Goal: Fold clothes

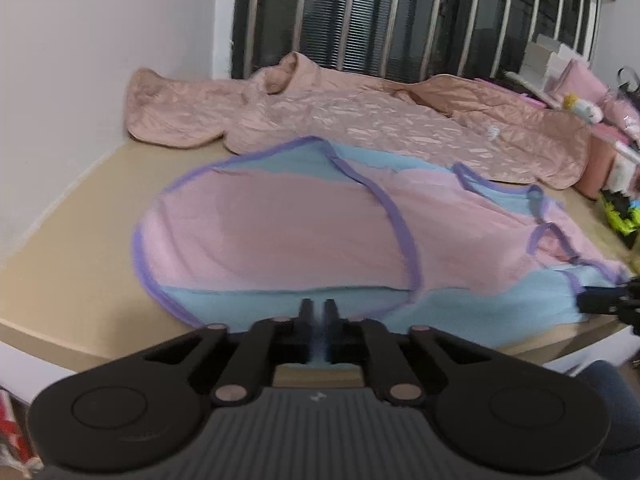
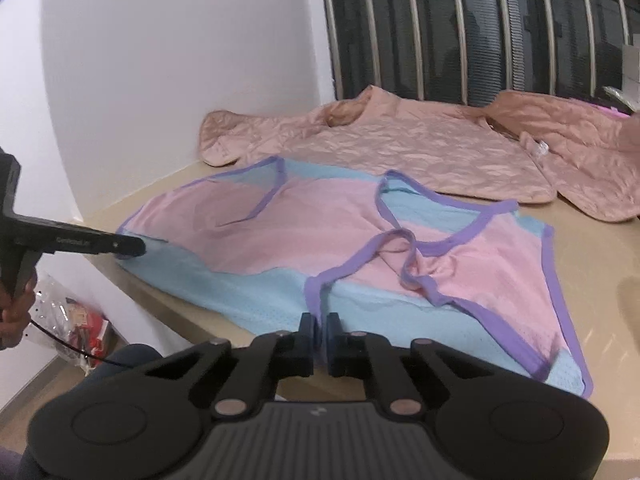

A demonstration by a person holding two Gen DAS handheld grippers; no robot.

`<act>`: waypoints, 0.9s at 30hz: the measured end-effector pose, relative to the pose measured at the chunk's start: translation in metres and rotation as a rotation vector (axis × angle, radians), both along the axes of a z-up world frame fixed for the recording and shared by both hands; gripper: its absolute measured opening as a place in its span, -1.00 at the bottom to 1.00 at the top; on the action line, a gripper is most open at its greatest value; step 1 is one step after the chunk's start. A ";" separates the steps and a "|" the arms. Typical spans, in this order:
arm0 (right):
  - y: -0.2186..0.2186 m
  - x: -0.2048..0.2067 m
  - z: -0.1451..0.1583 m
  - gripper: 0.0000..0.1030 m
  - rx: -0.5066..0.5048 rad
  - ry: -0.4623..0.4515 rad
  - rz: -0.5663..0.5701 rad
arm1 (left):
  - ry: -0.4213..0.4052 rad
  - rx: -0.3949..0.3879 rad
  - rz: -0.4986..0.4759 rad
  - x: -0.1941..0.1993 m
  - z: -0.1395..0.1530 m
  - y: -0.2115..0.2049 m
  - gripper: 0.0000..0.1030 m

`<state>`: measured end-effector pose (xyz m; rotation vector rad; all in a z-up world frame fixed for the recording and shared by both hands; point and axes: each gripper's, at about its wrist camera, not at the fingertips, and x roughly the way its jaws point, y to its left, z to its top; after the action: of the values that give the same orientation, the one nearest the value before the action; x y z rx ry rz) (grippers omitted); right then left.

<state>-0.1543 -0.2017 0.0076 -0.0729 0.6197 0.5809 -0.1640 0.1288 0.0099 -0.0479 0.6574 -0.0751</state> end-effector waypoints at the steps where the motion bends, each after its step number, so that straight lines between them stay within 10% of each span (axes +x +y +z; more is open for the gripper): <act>1: 0.001 -0.002 0.003 -0.71 -0.013 -0.012 0.001 | -0.020 0.006 -0.026 -0.004 0.003 -0.001 -0.43; 2: 0.006 -0.005 0.005 -0.36 -0.031 -0.035 0.025 | -0.037 0.012 -0.052 -0.007 0.007 -0.003 -0.04; 4: 0.017 -0.012 0.007 0.11 -0.068 -0.086 0.087 | -0.051 0.023 -0.104 -0.011 0.012 -0.010 0.14; 13: 0.064 -0.032 -0.002 0.13 -0.270 -0.254 0.354 | -0.025 0.159 -0.258 -0.023 0.002 -0.055 0.19; 18: 0.072 -0.033 -0.014 -0.46 -0.351 -0.275 0.353 | -0.057 0.197 -0.285 -0.040 -0.002 -0.061 0.68; 23: 0.070 -0.045 -0.008 -0.98 -0.366 -0.294 0.367 | -0.106 0.275 -0.299 -0.052 -0.011 -0.079 0.69; 27: 0.058 -0.048 0.000 -0.98 -0.322 -0.295 0.349 | -0.110 0.402 -0.346 -0.054 -0.024 -0.099 0.69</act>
<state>-0.2028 -0.1441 0.0076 -0.5691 0.4088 0.7846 -0.2182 0.0301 -0.0143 0.4554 0.5550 -0.2757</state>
